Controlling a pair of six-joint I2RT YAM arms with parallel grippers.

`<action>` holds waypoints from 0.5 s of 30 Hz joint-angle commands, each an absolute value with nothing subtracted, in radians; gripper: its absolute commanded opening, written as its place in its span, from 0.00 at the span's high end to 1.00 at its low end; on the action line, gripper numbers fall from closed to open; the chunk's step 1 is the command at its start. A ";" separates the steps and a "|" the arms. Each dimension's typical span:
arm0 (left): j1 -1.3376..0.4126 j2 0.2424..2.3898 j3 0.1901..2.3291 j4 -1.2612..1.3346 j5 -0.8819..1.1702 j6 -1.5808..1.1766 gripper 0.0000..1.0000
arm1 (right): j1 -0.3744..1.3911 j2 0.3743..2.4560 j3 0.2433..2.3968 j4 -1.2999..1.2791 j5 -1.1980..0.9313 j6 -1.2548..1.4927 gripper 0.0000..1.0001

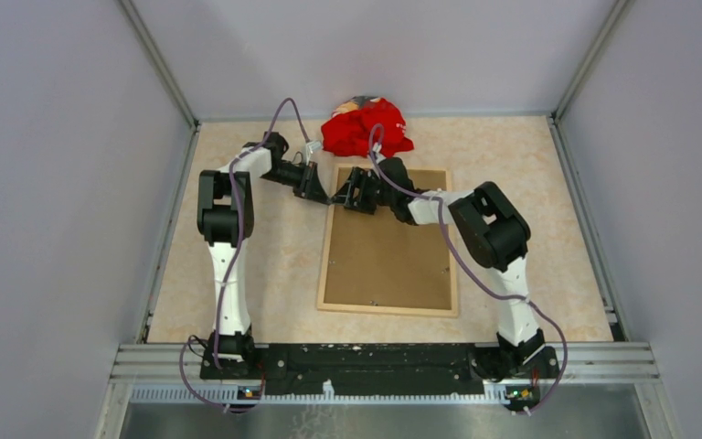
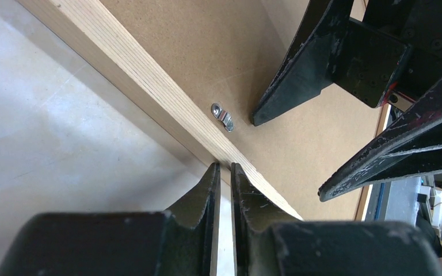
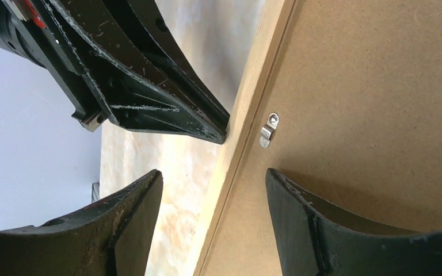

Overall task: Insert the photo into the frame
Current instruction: Install the photo frame at the center of the board.

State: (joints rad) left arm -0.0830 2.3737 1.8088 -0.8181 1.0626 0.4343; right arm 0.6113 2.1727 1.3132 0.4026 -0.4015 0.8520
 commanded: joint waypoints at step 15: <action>-0.110 2.384 1.743 -0.850 0.956 0.492 0.84 | 0.600 2.249 1.399 0.325 -0.350 0.803 0.33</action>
State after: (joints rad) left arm -0.0830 2.3669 1.7947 -0.8154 1.0657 0.4404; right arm 0.6064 2.2047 1.3651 0.3920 -0.3977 0.8433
